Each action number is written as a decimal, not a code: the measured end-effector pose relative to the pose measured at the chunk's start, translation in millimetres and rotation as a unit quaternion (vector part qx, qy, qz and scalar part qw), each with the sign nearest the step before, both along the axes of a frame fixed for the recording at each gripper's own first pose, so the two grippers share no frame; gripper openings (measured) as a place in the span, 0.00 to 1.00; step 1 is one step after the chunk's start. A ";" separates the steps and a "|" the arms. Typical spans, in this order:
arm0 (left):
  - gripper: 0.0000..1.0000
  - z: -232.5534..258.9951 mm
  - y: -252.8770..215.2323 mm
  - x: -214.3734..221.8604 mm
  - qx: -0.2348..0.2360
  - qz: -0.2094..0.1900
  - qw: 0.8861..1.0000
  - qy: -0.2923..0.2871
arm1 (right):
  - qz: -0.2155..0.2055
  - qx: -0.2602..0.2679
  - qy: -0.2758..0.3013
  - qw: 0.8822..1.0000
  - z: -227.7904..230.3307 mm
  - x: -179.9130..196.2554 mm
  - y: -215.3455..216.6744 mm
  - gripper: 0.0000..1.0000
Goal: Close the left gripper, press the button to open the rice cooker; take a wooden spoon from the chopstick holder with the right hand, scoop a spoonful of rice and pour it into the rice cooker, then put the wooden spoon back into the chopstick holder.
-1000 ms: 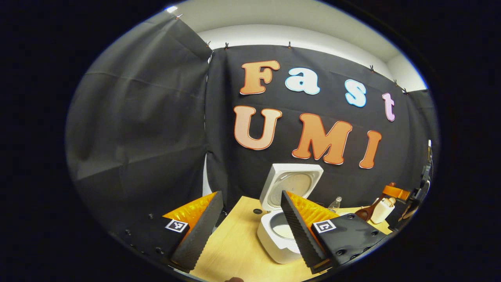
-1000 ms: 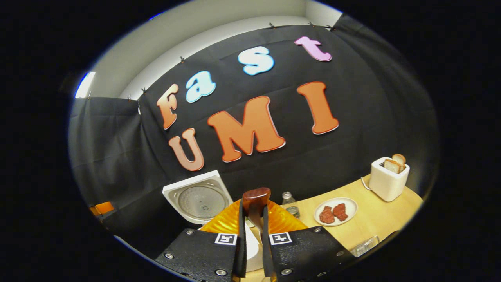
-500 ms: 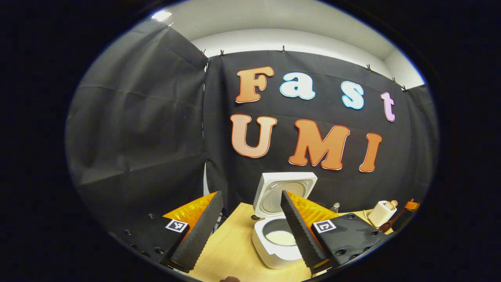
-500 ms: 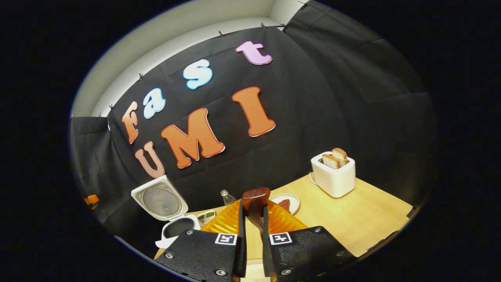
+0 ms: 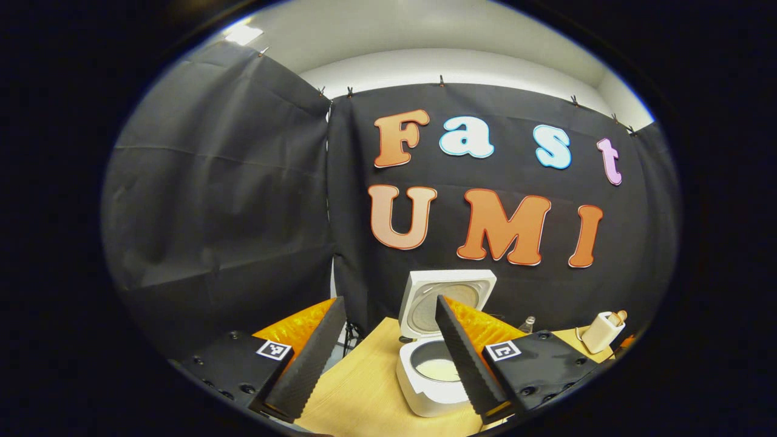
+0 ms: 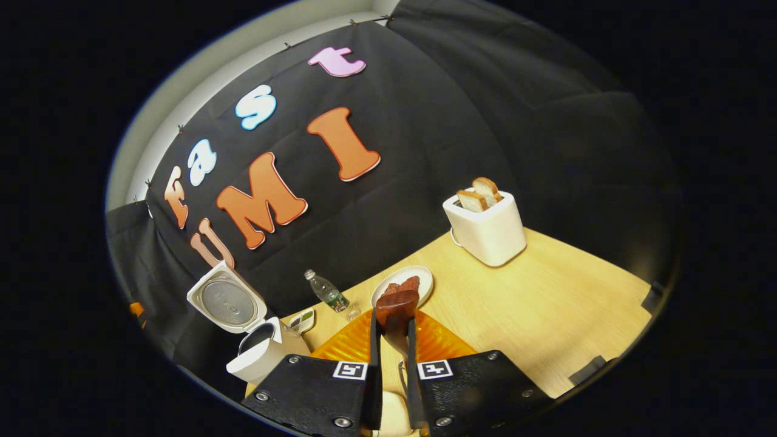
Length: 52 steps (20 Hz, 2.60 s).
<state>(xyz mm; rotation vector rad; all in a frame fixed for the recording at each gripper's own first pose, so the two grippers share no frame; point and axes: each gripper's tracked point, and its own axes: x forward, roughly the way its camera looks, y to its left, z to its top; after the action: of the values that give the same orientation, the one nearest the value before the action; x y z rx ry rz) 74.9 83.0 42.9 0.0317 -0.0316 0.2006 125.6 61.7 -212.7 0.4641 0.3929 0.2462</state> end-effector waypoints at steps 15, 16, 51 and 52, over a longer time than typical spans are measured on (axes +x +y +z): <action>1.00 -7.8 -16.3 -2.4 0.005 0.010 1.000 0.015 | -0.017 0.006 0.050 0.999 -59.7 8.1 -17.6 0.18; 1.00 -8.6 -18.8 0.9 0.004 0.006 1.000 0.016 | -0.017 -0.003 0.052 0.999 -59.1 6.1 -19.8 0.37; 1.00 -45.5 -92.9 365.7 0.003 -0.065 0.985 0.162 | -0.112 -0.161 -0.056 0.979 92.6 -33.3 -61.9 0.95; 1.00 -46.1 -94.1 364.2 -0.002 -0.066 0.984 0.166 | -0.115 -0.164 -0.056 0.978 94.0 -34.9 -64.5 0.95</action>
<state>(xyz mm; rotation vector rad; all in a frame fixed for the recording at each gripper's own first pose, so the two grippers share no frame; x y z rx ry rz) 439.2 -11.1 -3.2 0.0588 0.2986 0.0602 90.7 -2.8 -118.7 0.1666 0.2608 -0.0187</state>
